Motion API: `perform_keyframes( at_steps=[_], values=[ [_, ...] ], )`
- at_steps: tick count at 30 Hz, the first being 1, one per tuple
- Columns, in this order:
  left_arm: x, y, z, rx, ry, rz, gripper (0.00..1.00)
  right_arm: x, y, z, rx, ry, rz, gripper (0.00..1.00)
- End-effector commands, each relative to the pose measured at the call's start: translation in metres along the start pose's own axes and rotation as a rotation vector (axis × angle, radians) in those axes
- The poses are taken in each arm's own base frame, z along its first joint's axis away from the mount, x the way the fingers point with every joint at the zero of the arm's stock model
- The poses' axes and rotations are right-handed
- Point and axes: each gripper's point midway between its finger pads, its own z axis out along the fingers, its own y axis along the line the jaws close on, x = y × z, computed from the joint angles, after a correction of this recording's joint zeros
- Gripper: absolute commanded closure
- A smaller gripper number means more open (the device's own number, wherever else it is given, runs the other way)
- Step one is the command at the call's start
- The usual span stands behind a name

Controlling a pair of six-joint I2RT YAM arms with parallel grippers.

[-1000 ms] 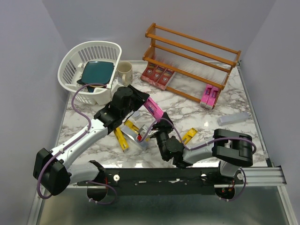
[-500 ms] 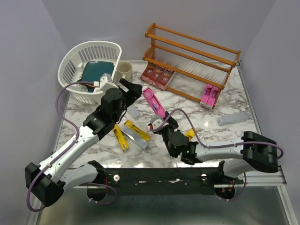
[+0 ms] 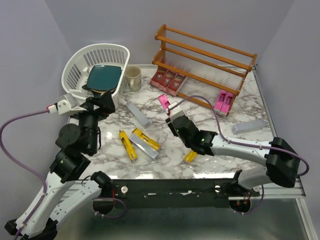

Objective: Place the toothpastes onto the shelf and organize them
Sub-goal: Place the toothpaste on the shelf.

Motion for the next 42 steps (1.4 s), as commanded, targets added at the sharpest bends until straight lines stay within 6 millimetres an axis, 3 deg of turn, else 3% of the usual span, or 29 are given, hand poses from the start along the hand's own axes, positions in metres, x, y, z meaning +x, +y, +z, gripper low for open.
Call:
perform_keyframes(
  at_steps=[1,2,3,8,12,18,27,37,42],
  values=[
    [0.004,0.034,-0.019,-0.032,0.006,0.199,0.08,0.017,-0.009,0.012,-0.025,0.203,0.202,0.78],
    [0.009,0.037,-0.022,-0.027,0.019,0.222,0.08,0.009,-0.013,0.016,-0.015,0.205,0.231,0.78],
    [0.013,0.041,-0.025,-0.021,0.033,0.255,0.08,0.021,-0.019,0.022,0.0,0.26,0.262,0.78],
    [0.026,0.056,-0.034,-0.014,0.049,0.315,0.04,0.037,-0.044,0.042,0.077,0.351,0.416,0.78],
    [0.034,0.062,-0.034,-0.019,0.061,0.345,0.04,0.055,-0.077,0.058,0.183,0.409,0.553,0.77],
    [0.046,0.062,-0.032,0.009,0.104,0.366,0.04,0.065,-0.116,0.081,0.321,0.383,0.686,0.76],
    [0.048,0.065,-0.025,0.04,0.106,0.322,0.04,0.072,-0.176,0.113,0.508,0.346,0.804,0.74],
    [0.054,0.062,-0.023,0.064,0.126,0.307,0.04,0.105,-0.194,0.127,0.594,0.404,0.883,0.65],
    [0.056,0.061,-0.023,0.074,0.13,0.301,0.04,0.118,-0.203,0.124,0.667,0.431,0.881,0.53]
  ],
)
